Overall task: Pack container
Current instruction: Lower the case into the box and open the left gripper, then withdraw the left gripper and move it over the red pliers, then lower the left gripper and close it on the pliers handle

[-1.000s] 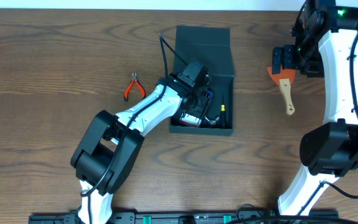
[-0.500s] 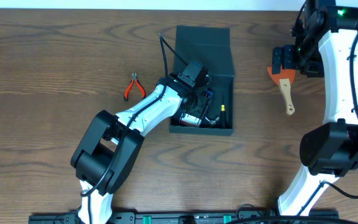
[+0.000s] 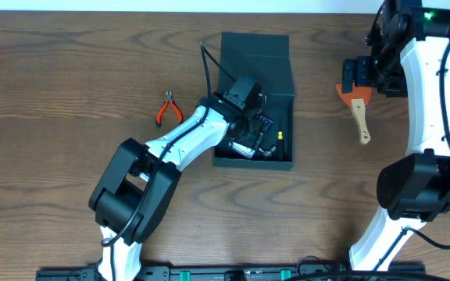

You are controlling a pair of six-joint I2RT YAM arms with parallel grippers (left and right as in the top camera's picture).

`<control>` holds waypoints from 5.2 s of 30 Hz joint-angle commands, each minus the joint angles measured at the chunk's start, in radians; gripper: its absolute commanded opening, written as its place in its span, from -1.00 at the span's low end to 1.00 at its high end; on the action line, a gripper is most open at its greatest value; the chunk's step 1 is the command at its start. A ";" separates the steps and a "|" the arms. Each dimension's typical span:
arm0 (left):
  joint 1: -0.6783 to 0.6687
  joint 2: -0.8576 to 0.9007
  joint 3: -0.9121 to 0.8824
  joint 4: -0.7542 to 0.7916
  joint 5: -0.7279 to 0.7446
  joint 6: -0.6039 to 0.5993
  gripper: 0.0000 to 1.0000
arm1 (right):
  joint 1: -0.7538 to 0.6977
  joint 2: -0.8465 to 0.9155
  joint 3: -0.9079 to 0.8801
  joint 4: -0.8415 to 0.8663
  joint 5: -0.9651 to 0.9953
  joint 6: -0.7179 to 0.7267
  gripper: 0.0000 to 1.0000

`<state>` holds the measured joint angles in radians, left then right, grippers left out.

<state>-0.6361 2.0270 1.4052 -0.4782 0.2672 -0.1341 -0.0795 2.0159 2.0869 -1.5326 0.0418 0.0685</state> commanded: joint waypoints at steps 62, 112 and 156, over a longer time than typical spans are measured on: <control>0.491 -0.071 0.000 -0.204 -0.300 0.300 0.96 | -0.004 -0.013 0.013 -0.001 0.003 0.013 0.98; 0.491 0.106 0.000 -0.145 -0.250 0.403 0.37 | -0.004 -0.013 0.013 -0.001 0.003 0.013 0.99; 0.463 0.106 0.001 -0.114 -0.178 0.500 -0.23 | -0.004 -0.013 0.013 -0.001 0.003 0.013 0.99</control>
<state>-0.1692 2.0850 1.4143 -0.5926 0.1028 0.3515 -0.0795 2.0159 2.0869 -1.5326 0.0418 0.0685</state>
